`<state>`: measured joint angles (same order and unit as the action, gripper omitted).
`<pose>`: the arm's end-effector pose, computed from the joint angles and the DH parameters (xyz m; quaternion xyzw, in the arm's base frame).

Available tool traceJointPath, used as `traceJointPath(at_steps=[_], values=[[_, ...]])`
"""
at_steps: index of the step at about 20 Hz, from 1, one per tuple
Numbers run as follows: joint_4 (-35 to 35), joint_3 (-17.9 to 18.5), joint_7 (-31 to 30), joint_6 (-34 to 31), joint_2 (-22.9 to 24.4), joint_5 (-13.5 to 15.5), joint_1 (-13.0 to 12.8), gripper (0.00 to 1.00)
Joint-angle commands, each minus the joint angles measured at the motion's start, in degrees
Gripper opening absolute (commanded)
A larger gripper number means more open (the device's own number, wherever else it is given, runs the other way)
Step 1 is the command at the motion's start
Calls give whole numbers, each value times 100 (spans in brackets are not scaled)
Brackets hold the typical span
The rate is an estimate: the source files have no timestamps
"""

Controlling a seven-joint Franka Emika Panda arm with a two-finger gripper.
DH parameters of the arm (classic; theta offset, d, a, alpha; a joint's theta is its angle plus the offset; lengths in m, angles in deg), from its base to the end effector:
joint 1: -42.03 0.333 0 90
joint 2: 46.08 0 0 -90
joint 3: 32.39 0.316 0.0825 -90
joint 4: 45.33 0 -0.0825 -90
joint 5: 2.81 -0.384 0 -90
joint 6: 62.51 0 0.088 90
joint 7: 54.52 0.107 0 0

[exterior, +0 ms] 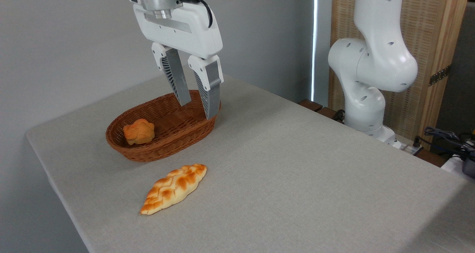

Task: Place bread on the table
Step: 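Open the gripper and raise it away from the roll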

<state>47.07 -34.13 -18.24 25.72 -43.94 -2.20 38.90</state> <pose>0.5371 -0.0473 0.6226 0.9360 -0.3514 -0.0158 0.0094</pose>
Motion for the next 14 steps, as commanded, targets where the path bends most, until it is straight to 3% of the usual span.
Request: traceJointPath(at_steps=[1,9,14], values=[[-100,-2,81,-139,5,141,146,100],[-29,-37,107,449,-48,106,155,100],[-12,-46,125,494,-65,115,146,100]])
